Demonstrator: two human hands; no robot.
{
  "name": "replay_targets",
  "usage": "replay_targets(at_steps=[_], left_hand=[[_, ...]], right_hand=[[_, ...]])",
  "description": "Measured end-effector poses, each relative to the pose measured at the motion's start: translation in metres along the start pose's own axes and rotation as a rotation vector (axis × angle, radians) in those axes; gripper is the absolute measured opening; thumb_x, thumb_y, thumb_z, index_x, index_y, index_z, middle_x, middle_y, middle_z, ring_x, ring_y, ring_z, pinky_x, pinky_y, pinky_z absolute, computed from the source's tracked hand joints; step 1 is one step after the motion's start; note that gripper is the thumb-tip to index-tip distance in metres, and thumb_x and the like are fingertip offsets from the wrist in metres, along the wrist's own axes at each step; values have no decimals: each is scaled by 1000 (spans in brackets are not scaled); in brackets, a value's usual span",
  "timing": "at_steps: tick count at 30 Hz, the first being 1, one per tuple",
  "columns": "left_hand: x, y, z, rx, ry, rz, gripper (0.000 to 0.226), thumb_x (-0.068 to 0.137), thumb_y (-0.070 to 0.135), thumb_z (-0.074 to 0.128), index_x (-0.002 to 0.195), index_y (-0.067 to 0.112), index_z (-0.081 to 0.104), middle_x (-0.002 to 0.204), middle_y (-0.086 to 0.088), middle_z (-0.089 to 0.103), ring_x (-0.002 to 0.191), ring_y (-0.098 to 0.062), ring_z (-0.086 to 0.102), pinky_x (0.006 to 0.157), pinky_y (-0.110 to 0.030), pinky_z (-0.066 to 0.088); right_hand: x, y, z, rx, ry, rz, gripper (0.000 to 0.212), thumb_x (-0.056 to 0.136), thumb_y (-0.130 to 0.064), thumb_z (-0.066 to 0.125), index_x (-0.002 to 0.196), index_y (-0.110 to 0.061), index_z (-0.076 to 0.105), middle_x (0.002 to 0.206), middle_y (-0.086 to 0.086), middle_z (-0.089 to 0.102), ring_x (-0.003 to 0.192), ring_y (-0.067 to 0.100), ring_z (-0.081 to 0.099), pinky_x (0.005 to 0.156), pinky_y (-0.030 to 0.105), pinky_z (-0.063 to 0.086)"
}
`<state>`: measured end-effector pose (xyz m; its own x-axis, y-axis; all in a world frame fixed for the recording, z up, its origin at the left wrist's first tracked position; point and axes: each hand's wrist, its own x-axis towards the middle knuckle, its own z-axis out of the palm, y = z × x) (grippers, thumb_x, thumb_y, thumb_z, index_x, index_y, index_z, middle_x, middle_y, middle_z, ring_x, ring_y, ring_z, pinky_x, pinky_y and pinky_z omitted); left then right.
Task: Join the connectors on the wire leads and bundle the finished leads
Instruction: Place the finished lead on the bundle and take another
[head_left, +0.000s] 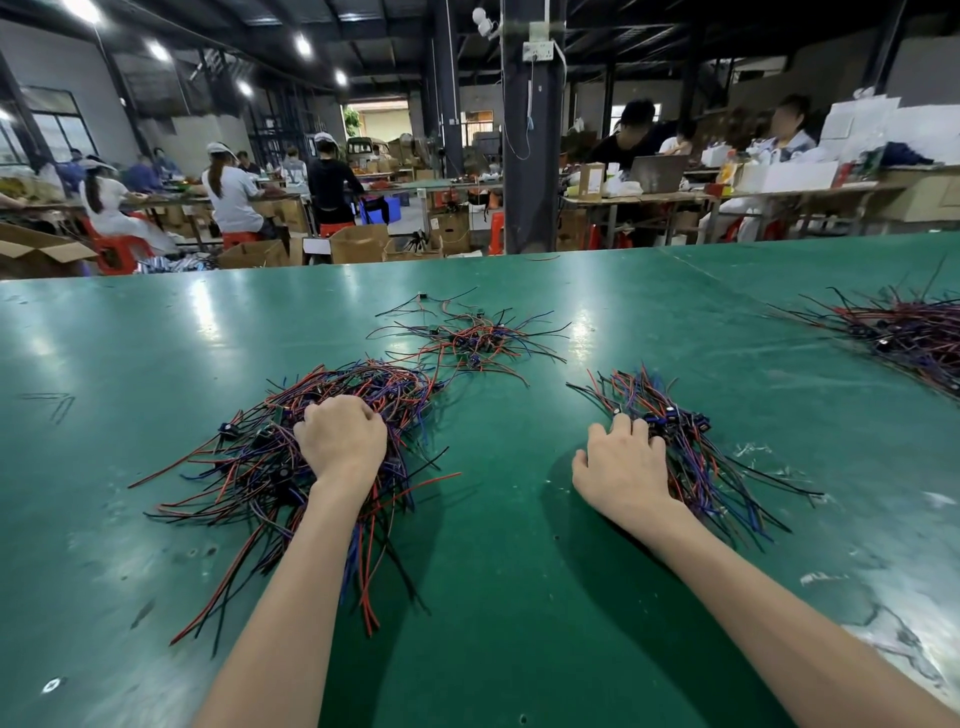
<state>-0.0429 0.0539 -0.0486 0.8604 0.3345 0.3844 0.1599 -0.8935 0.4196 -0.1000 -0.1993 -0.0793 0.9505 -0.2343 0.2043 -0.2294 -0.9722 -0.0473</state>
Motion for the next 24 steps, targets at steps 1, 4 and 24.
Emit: replay_targets(at_steps=[1,4,24], left_hand=[[0,0,-2,-74,26,-18,19,91,28,60,92,18,76,96,-7,71,100,-31,58,90,-40,41],[1,3,-9,-385,72,-117,15,86,25,66,88,15,77,90,-6,73,85,-24,61,86,-34,45],[1,11,-48,-1439,-480,-365,7,84,9,62,85,4,66,55,5,60,49,-3,52,43,-12,41]], right_hand=[[-1,0,0,1,-2,-1,34,95,-35,39,115,-11,52,128,14,44,120,31,38,96,41,33],[-2,-1,-1,10,-15,-3,34,95,-34,38,115,-11,51,129,14,44,120,32,38,97,42,33],[-3,-2,-6,47,-3,2,27,93,-33,42,107,-11,52,123,13,47,117,32,39,95,43,33]])
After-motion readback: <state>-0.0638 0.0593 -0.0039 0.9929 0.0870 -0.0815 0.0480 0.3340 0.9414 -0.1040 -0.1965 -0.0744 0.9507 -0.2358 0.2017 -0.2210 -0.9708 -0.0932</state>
